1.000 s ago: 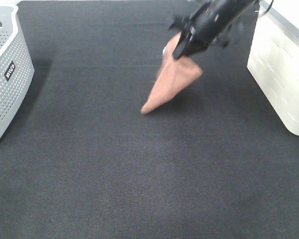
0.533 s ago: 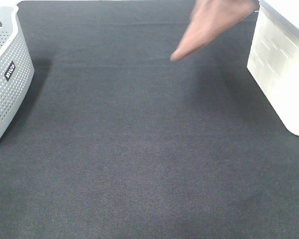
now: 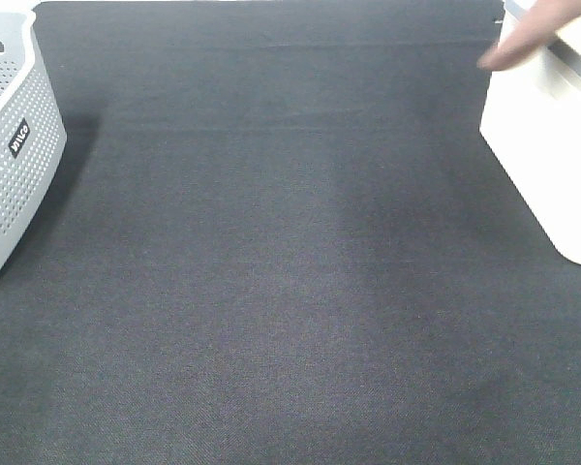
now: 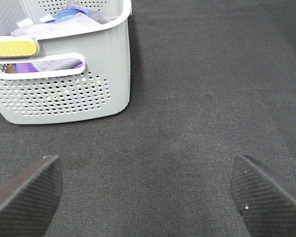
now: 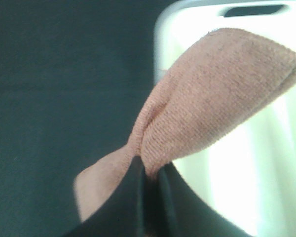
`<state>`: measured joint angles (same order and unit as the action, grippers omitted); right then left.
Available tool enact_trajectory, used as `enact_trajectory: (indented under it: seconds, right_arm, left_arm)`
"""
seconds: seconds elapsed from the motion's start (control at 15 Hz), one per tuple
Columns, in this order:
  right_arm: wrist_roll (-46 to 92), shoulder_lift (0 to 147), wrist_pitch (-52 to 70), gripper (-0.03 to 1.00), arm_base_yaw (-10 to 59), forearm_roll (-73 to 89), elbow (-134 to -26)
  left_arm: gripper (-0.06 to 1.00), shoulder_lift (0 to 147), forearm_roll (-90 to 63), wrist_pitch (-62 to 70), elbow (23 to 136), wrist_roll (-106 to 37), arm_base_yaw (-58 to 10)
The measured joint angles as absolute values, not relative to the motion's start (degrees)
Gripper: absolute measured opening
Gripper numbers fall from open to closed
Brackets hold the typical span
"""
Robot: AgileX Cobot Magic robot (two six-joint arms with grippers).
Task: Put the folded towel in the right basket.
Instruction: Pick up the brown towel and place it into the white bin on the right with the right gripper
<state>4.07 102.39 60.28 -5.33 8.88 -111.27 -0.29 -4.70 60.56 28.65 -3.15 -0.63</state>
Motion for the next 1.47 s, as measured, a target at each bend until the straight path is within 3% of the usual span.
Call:
enact_trajectory:
  seconds: [0.33, 0.73, 0.87, 1.07, 1.2, 1.47]
  right_arm:
    - [4.07, 102.67, 59.19, 0.02, -16.90, 14.21, -111.04]
    - [2.18, 110.70, 58.96, 0.03, -17.59, 15.64, -111.04]
    - [0.40, 112.70, 58.96, 0.14, -17.59, 15.64, -111.04]
    - [-1.43, 113.50, 60.56, 0.49, -17.59, 15.58, -111.04]
    - [-1.95, 113.33, 61.88, 0.67, -17.59, 15.87, -111.04]
    - [-0.97, 111.27, 63.20, 0.72, -16.73, 17.93, -111.04]
  left_arm:
    - [0.88, -0.29, -4.70, 60.56, 28.65, -3.15, -0.63]
    - [0.88, -0.29, -4.70, 60.56, 28.65, -3.15, -0.63]
    - [0.88, -0.29, -4.70, 60.56, 28.65, -3.15, -0.63]
    - [0.88, -0.29, -4.70, 60.56, 28.65, -3.15, -0.63]
    - [0.88, -0.29, -4.70, 60.56, 28.65, -3.15, -0.63]
    - [0.88, -0.29, -4.70, 60.56, 28.65, -3.15, -0.63]
